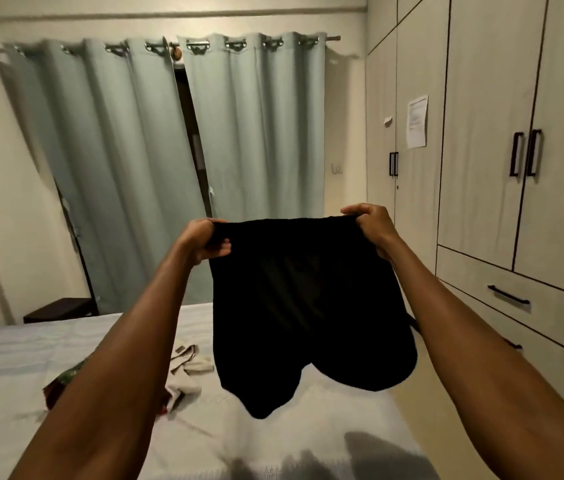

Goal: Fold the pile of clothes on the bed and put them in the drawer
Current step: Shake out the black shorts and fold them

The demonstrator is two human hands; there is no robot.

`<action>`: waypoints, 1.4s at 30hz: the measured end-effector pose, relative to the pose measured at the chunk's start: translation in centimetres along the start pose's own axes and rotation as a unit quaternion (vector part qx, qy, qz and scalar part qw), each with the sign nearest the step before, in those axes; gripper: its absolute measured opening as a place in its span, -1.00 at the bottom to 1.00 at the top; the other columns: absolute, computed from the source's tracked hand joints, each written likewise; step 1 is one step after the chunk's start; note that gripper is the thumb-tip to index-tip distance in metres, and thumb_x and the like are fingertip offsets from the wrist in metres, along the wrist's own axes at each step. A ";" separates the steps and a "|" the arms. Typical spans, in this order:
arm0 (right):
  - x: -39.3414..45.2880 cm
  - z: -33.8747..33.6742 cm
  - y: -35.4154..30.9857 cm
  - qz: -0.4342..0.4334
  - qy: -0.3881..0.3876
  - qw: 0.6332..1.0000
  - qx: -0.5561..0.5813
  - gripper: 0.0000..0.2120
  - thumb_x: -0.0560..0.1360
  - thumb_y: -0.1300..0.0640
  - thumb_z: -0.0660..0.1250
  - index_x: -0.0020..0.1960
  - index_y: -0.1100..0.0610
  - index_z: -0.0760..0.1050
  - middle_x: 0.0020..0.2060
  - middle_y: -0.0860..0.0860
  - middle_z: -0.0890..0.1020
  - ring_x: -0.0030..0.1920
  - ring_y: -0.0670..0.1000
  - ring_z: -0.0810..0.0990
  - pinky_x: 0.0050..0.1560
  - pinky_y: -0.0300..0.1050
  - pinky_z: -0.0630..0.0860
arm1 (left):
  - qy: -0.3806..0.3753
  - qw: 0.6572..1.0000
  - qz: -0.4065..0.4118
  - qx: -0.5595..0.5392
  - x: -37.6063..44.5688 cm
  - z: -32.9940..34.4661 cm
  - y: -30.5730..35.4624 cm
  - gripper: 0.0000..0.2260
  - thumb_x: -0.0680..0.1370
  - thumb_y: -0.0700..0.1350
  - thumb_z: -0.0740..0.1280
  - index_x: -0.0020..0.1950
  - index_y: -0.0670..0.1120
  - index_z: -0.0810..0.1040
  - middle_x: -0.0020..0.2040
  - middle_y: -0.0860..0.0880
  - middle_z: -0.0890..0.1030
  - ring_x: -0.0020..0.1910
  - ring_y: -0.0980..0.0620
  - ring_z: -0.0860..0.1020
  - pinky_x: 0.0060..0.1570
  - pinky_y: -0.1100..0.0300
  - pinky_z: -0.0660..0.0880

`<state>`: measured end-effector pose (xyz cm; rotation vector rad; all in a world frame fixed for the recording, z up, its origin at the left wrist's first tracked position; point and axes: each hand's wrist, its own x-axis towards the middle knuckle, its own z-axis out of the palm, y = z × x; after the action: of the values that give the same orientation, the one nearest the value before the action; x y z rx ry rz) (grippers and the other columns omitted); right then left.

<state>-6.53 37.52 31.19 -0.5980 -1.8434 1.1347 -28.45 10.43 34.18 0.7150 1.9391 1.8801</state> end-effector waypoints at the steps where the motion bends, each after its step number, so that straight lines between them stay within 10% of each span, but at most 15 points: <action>1: -0.2 0.0 -0.2 -0.006 -0.008 1.000 0.009 -0.54 0.43 0.45 0.12 0.07 0.10 0.67 0.03 0.06 0.69 0.00 0.03 0.67 -0.05 -0.19 0.61 | 0.002 1.000 0.013 -0.028 0.0 -0.2 0.1 -0.73 0.64 -0.32 0.09 0.01 -0.11 0.56 -0.20 -0.16 0.55 -0.36 -0.03 0.56 -0.44 0.17 0.61; 5: -1.3 -0.2 0.6 -0.050 0.010 0.997 -0.063 -0.53 0.43 0.41 0.18 0.22 0.13 0.63 0.09 0.01 0.67 0.09 -0.01 0.64 0.16 -0.13 0.57 | -0.025 0.994 0.030 -0.097 -0.4 -0.8 -0.7 -0.65 0.60 -0.40 0.03 0.06 -0.09 0.55 -0.08 -0.13 0.55 -0.18 -0.03 0.55 -0.15 0.11 0.58; 12: -1.9 0.7 1.1 -0.038 0.044 0.985 -0.161 -0.72 0.49 0.33 0.23 0.04 0.07 0.62 -0.09 -0.01 0.67 -0.28 0.03 0.70 -0.19 -0.11 0.67 | 0.150 0.976 0.115 0.112 -0.8 0.2 -4.1 -0.64 0.50 -0.33 0.08 -0.03 -0.06 0.65 -0.21 -0.15 0.63 -0.46 -0.05 0.53 -0.53 0.21 0.50; 18: -1.9 0.3 1.3 0.038 -0.018 0.999 0.020 -0.66 0.48 0.50 0.13 -0.09 0.29 0.66 -0.02 0.25 0.69 -0.12 0.11 0.71 -0.14 -0.19 0.67 | -0.051 0.997 -0.032 -0.057 -0.7 -1.5 -4.7 -0.65 0.64 -0.34 0.00 0.28 -0.21 0.50 -0.05 -0.25 0.60 -0.17 -0.13 0.63 -0.19 0.11 0.64; 22: -2.5 0.2 1.5 -0.003 -0.076 0.994 -0.080 -0.71 0.48 0.43 0.24 0.08 0.20 0.62 0.03 0.19 0.67 -0.04 0.08 0.65 0.05 -0.07 0.62 | -0.133 0.988 0.026 -0.074 -0.3 -3.0 -5.6 -0.66 0.59 -0.38 0.23 0.36 -0.22 0.43 0.20 -0.12 0.65 0.10 -0.01 0.66 -0.01 0.23 0.60; 28: -1.9 2.0 2.1 -0.063 0.044 0.971 -0.225 -0.79 0.53 0.04 0.38 0.12 0.06 0.65 -0.02 0.05 0.70 0.00 0.11 0.65 0.01 -0.05 0.54 | 0.067 0.974 0.146 0.158 1.0 -2.5 -6.5 -0.84 0.49 -0.16 0.49 0.03 -0.17 0.66 -0.18 -0.12 0.70 -0.19 -0.07 0.69 -0.11 0.09 0.63; 33: -2.2 0.2 2.4 0.004 -0.026 0.998 0.050 -0.70 0.58 0.01 0.37 0.15 0.23 0.62 -0.08 0.10 0.72 -0.07 0.10 0.71 -0.09 -0.04 0.66 | -0.030 0.974 0.165 0.150 -0.1 -4.2 -6.8 -0.91 0.60 -0.10 0.37 0.06 -0.08 0.59 -0.12 -0.04 0.61 -0.12 0.01 0.58 -0.23 0.38 0.49; 37: -3.8 -1.2 1.7 0.060 -0.166 0.950 0.257 -0.68 0.61 0.08 0.31 0.22 0.29 0.58 0.03 0.16 0.70 0.03 0.13 0.70 -0.07 -0.12 0.63 | -0.172 0.980 0.070 -0.065 -0.9 -5.4 -7.3 -0.70 0.61 -0.09 0.30 0.30 -0.18 0.52 0.09 -0.16 0.63 0.04 -0.08 0.63 -0.06 0.18 0.60; 42: -5.2 -1.2 2.3 0.139 -0.212 0.887 0.386 -0.78 0.56 0.11 0.35 0.06 0.23 0.67 -0.03 0.11 0.72 0.00 0.09 0.71 0.06 -0.10 0.64 | -0.188 0.962 -0.048 -0.194 -2.4 -5.6 -8.3 -0.79 0.58 -0.09 0.31 0.07 -0.18 0.65 -0.09 -0.13 0.71 -0.20 -0.03 0.70 -0.26 0.18 0.64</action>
<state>-2.96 35.25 27.20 -0.1412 -1.4633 2.1711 -30.67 4.47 26.09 0.7691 1.3012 1.8269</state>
